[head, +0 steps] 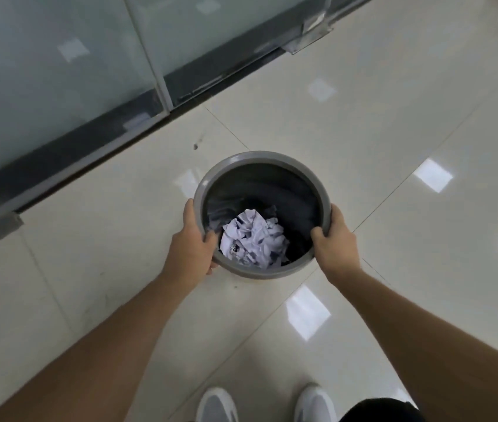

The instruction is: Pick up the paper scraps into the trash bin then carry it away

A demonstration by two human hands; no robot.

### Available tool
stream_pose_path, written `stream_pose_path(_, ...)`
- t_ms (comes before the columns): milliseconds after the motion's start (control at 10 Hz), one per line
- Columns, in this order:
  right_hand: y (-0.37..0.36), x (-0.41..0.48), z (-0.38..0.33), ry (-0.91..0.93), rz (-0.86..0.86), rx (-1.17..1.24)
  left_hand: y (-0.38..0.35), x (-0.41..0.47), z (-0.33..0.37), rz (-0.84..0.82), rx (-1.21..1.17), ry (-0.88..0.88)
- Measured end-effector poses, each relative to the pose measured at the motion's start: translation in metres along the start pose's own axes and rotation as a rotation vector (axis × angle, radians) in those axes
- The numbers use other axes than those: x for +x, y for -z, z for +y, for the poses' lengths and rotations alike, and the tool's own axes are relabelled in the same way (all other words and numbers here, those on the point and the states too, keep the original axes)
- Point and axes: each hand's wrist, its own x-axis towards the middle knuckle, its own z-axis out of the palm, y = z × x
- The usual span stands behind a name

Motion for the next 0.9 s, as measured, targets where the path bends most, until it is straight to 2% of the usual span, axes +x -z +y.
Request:
stream_pose_path(200,-0.055,0.031,0.05,0.03,0.026,0.028,-0.04,0.046,-0.054,0.028,0.013,-0.019)
stream_pose_path(500,-0.077,0.047,0.072,0.018,0.046,0.03,-0.059,0.06,-0.078,0.051,0.053,-0.057)
stream_pose_path(700,-0.046,0.034,0.054,-0.069,-0.049,-0.14,-0.027,0.041,-0.066,-0.057,0.266,-0.006)
stream_pose_path(800,-0.004,0.009,0.024,-0.093,-0.055,-0.166,0.017,0.013,-0.038,-0.013,0.267,0.08)
stream_pose_path(900,0.041,-0.042,-0.026,-0.158,-0.11,-0.12,0.066,-0.044,0.01,-0.115,0.253,0.168)
